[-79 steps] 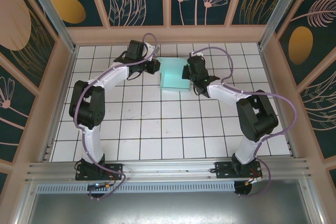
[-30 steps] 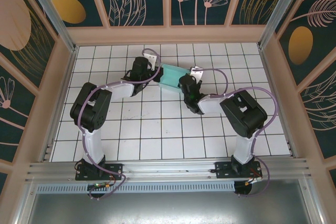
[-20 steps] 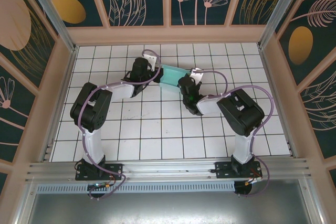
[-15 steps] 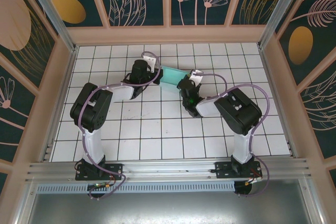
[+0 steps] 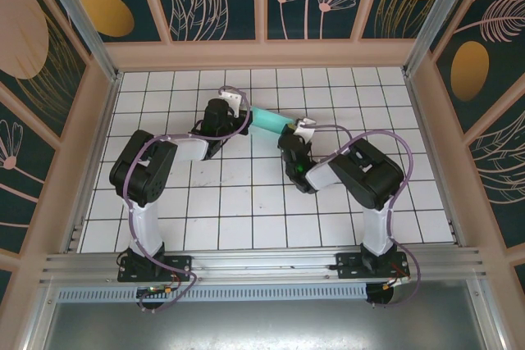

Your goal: Fold the paper box

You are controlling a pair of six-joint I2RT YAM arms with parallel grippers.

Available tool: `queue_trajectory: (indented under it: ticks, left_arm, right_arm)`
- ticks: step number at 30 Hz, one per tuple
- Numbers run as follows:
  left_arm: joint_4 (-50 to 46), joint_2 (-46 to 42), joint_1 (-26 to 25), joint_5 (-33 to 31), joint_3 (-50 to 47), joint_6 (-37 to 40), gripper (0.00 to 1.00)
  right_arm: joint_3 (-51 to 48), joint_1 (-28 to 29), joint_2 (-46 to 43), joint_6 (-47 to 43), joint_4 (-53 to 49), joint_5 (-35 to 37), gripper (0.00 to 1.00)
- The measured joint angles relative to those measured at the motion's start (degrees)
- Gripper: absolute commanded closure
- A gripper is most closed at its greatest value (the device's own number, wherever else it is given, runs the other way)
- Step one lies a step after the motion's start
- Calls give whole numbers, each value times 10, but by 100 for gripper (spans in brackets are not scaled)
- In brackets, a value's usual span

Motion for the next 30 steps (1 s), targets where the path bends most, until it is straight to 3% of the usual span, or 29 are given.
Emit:
queue_trajectory:
  ticks: [5, 11, 21, 26, 30]
  left_arm:
    - [3, 0, 3, -14, -1, 4, 100]
    - [3, 0, 6, -25, -2, 4, 100]
    - [11, -2, 6, -28, -9, 10, 100]
    - [24, -9, 6, -30, -24, 12, 100]
    - [59, -26, 1, -42, -64, 30, 100]
  right_arm:
    - [-19, 0, -30, -21, -12, -23, 30]
    - [-76, 3, -108, -37, -14, -57, 18]
    - [-156, 2, -268, -67, -15, -105, 16]
    - [-143, -7, -311, -69, -37, -123, 16]
    - [-90, -59, -309, -14, -104, -189, 17]
